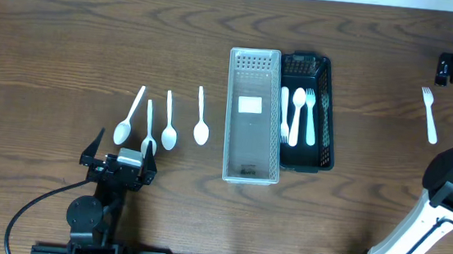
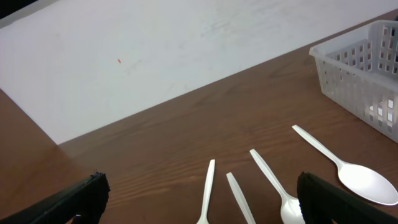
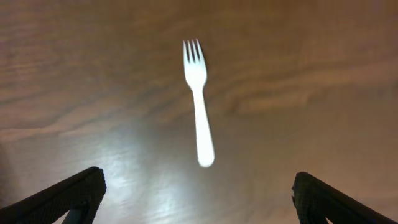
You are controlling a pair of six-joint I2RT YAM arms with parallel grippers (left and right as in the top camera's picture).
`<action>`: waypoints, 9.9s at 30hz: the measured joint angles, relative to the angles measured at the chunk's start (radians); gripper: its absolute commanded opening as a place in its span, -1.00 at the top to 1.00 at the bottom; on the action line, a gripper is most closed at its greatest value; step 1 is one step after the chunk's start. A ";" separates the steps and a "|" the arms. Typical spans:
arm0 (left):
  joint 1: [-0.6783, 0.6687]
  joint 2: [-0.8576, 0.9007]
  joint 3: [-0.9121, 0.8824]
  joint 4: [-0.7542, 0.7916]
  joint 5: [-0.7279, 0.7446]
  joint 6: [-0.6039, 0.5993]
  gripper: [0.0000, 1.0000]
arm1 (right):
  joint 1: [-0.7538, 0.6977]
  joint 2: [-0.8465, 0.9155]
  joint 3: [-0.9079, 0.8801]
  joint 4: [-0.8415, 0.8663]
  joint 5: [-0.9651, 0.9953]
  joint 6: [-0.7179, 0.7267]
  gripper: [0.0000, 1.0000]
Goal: Pack container
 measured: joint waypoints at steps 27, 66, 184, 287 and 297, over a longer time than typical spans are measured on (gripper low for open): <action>0.000 0.000 0.000 0.000 0.000 0.000 -0.96 | -0.019 0.276 -0.001 0.021 -0.097 -0.180 -0.99; 0.000 0.000 0.000 0.000 0.000 0.000 -0.96 | -0.053 0.281 -0.143 0.125 -0.018 -0.129 -0.99; 0.000 0.000 0.000 0.000 0.000 0.000 -0.96 | 0.293 0.010 0.148 -0.281 -0.206 0.212 -0.99; 0.073 2.074 1.559 -1.091 -0.151 -0.228 -0.96 | -0.053 0.010 -0.314 0.028 -0.107 0.258 -0.98; 0.073 2.082 1.559 -1.058 -0.158 -0.228 -0.96 | -0.053 0.010 -0.314 0.028 -0.107 0.258 -0.98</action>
